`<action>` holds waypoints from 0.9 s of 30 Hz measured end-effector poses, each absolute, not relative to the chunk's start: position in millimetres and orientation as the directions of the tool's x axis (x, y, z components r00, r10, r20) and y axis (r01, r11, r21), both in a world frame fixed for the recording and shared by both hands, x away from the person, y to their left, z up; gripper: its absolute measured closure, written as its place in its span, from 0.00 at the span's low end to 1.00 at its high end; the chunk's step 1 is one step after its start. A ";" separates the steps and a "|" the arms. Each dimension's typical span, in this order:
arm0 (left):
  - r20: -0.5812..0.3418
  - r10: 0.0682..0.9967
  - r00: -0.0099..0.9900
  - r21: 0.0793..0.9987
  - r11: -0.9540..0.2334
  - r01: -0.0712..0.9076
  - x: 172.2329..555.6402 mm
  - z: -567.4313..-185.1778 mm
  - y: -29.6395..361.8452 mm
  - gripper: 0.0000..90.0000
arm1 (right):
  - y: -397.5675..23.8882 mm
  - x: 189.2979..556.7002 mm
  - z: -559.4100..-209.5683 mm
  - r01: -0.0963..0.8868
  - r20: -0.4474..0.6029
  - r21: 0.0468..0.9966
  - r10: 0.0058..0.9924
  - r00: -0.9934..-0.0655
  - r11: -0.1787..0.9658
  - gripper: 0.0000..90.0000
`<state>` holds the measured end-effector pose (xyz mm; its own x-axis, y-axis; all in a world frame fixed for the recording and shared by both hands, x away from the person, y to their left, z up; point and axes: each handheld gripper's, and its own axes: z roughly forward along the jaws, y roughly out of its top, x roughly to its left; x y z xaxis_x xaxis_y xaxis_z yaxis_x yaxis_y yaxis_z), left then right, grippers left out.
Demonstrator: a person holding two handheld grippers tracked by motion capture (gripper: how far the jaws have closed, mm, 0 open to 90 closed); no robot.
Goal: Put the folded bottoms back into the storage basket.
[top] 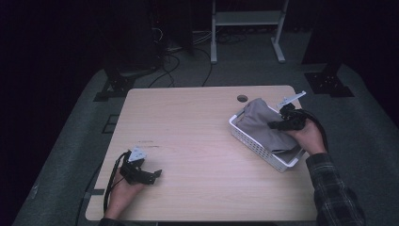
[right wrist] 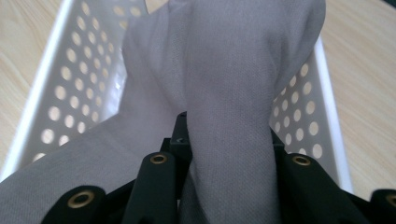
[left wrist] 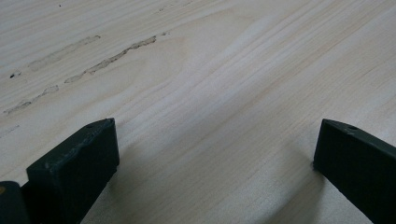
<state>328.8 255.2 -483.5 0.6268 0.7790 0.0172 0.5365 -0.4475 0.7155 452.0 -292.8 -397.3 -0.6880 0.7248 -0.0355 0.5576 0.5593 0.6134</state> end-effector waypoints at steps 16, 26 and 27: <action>0.017 0.779 0.626 0.716 -0.447 0.536 328.8 -483.6 255.2 0.00 | -296.5 457.5 -413.9 0.601 -0.060 0.556 0.749 -0.660 0.574 0.59; 0.017 0.780 0.626 0.716 -0.447 0.536 328.8 -483.6 255.2 0.00 | -308.3 443.4 -389.0 0.548 -0.106 0.630 0.759 -0.642 0.551 0.56; 0.017 0.780 0.626 0.716 -0.446 0.536 328.8 -483.6 255.2 0.00 | -311.3 442.5 -386.6 0.545 -0.115 0.634 0.764 -0.635 0.549 0.58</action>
